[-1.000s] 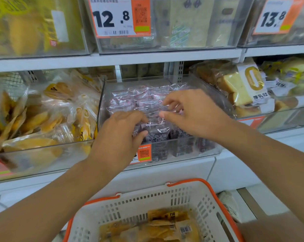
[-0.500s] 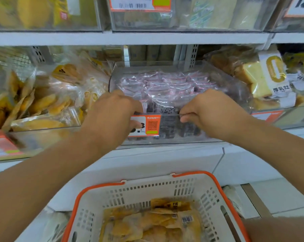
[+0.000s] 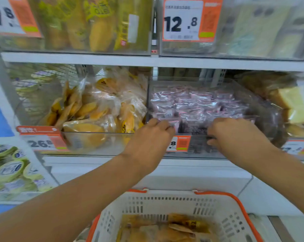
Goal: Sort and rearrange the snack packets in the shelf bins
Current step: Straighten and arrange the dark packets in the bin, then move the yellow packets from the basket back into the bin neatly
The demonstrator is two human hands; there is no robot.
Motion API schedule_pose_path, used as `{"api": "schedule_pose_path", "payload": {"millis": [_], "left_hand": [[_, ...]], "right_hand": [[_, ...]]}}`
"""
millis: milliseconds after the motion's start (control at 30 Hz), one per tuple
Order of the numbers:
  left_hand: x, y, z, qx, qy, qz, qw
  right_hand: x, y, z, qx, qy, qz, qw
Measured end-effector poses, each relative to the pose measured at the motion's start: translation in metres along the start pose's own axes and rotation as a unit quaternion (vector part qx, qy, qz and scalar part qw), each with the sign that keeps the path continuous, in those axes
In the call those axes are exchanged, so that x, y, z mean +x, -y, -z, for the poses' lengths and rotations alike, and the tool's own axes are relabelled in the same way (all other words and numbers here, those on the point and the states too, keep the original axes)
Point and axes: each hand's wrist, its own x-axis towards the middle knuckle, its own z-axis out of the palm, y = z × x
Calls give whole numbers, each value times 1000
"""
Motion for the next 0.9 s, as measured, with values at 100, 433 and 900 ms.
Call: {"api": "schedule_pose_path", "payload": {"millis": [100, 433, 900], "left_hand": [[-29, 21, 34, -83, 22, 8, 996], [-128, 176, 25, -2, 46, 202, 978], [-116, 177, 48, 3, 92, 185, 978]], "right_hand": [[-13, 49, 22, 78, -195, 42, 977], [86, 202, 26, 146, -48, 142, 978], [103, 182, 32, 314, -4, 181, 932]]}}
